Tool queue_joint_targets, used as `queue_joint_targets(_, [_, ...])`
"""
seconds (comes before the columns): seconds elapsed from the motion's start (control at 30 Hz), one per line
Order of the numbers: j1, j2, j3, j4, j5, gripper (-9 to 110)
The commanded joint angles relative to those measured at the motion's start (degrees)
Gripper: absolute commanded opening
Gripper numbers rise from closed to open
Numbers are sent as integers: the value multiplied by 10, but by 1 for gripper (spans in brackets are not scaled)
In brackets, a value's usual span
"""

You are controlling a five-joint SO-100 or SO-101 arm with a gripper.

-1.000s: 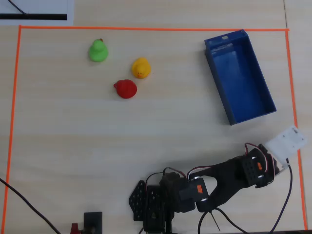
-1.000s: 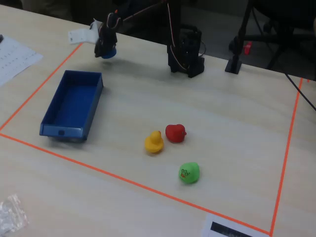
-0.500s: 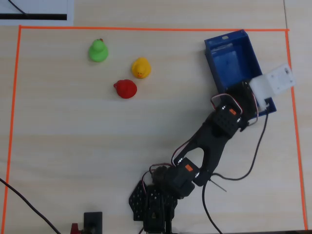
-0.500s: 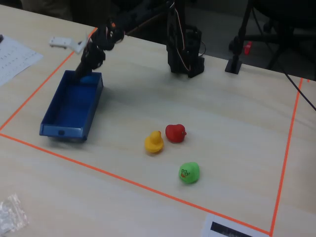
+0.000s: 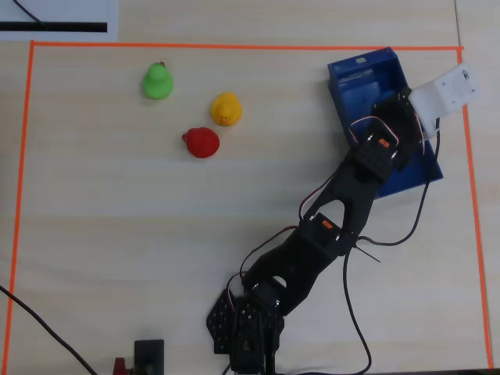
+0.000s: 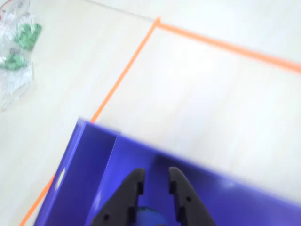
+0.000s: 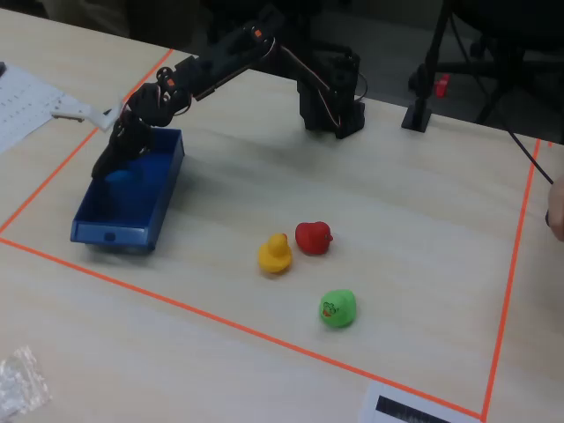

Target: Grasp blue duck and put it into box.

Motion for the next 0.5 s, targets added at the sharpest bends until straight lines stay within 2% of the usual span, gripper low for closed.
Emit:
queue_joint_targets(0.0, [22,6,-33,-30,-44,26])
queue_joint_targets(0.13, [37,21,-32,-12,-48,34])
queue_joint_targets(0.23, [40,63,-26,42,-28,32])
queue_joint_targets(0.3, [36,113,1,86,-9,14])
queue_joint_targets(0.37, [22,182,49,142,11,2])
queue_joint_targets(0.47, [-21,308,182,185,17,0])
